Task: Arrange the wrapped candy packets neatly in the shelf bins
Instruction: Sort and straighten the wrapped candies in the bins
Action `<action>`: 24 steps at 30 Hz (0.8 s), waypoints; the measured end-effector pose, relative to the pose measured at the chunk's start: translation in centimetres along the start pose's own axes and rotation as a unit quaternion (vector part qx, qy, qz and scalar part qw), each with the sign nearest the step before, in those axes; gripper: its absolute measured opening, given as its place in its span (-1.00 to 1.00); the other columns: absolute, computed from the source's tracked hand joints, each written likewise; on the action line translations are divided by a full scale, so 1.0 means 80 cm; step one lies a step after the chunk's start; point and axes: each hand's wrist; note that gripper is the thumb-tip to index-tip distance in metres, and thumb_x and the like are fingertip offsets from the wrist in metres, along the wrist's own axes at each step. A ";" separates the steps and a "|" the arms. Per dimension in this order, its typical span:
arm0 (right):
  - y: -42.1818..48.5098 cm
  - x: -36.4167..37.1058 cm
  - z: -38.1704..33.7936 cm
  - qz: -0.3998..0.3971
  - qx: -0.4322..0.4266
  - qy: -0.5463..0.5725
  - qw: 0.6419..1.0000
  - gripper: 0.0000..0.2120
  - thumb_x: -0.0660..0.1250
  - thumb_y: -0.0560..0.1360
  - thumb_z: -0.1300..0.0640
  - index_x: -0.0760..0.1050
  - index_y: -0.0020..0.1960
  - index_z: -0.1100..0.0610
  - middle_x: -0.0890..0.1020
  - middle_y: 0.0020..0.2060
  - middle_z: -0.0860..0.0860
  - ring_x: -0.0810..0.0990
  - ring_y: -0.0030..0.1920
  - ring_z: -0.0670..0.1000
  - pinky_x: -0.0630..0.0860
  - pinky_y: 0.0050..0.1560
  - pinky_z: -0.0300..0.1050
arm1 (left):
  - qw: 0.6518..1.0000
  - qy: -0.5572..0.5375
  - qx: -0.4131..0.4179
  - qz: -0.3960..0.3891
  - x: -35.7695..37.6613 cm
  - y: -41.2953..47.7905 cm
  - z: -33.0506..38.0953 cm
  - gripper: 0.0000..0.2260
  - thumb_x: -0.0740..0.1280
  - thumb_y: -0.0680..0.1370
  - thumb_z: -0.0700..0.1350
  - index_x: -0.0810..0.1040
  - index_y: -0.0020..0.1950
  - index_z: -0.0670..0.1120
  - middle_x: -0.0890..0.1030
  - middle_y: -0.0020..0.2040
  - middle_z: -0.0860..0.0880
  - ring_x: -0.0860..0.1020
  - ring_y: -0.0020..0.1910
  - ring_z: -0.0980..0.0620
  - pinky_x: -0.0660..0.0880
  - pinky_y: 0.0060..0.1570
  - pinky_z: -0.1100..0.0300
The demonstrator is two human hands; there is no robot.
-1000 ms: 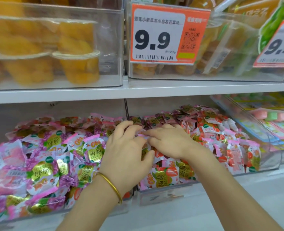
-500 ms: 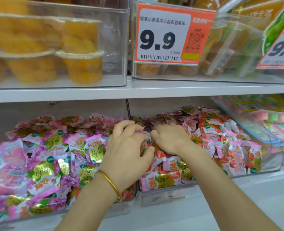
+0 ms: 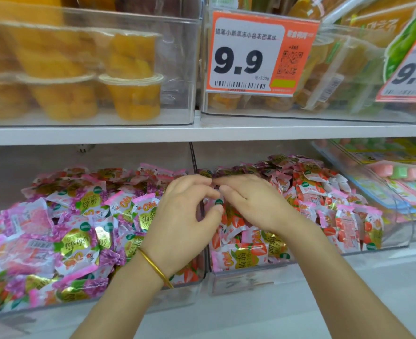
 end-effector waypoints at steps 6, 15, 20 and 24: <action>-0.022 -0.010 -0.025 0.026 -0.016 -0.054 0.998 -0.54 -0.11 0.58 -0.13 0.42 0.32 -0.09 0.48 0.31 -0.14 0.38 0.35 -0.02 0.15 0.42 0.10 | 0.996 0.033 -0.049 0.070 -0.064 -0.012 -0.022 -0.79 0.22 0.37 -0.16 0.63 -0.12 -0.06 0.53 -0.02 0.10 0.37 0.05 0.24 0.19 0.08 0.48; -0.015 0.002 -0.128 0.142 -0.110 -0.055 0.982 -0.77 0.27 0.52 0.08 0.55 0.17 0.00 0.61 -0.01 -0.03 0.44 0.17 0.06 0.16 0.34 -0.05 | 0.966 0.235 -0.106 0.016 -0.117 -0.042 -0.074 -0.84 0.36 0.48 -0.12 0.64 0.04 -0.03 0.57 0.10 -0.02 0.43 0.17 -0.14 0.14 0.11 0.21; 0.001 0.023 -0.132 0.080 -0.069 -0.138 0.985 -0.71 0.28 0.51 0.00 0.51 0.21 0.01 0.52 0.20 -0.07 0.24 0.39 0.01 -0.09 0.46 0.01 | 0.954 0.282 -0.094 -0.051 -0.095 -0.038 -0.064 -0.66 0.28 0.52 0.05 0.48 0.27 0.03 0.36 0.36 0.10 0.19 0.33 -0.06 0.19 0.22 0.03; 0.003 0.018 -0.125 0.084 -0.052 -0.158 0.983 -0.68 0.30 0.48 0.00 0.54 0.20 0.06 0.46 0.27 -0.02 0.17 0.44 0.11 0.02 0.44 0.04 | 0.931 0.341 -0.086 -0.101 -0.076 -0.021 -0.070 -0.56 0.22 0.52 0.16 0.42 0.32 -0.04 0.23 0.44 0.03 0.09 0.42 -0.08 0.10 0.30 -0.01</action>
Point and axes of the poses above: each hand's wrist, its own y-axis towards the middle knuckle, its own x-axis out of the palm, z = x × y
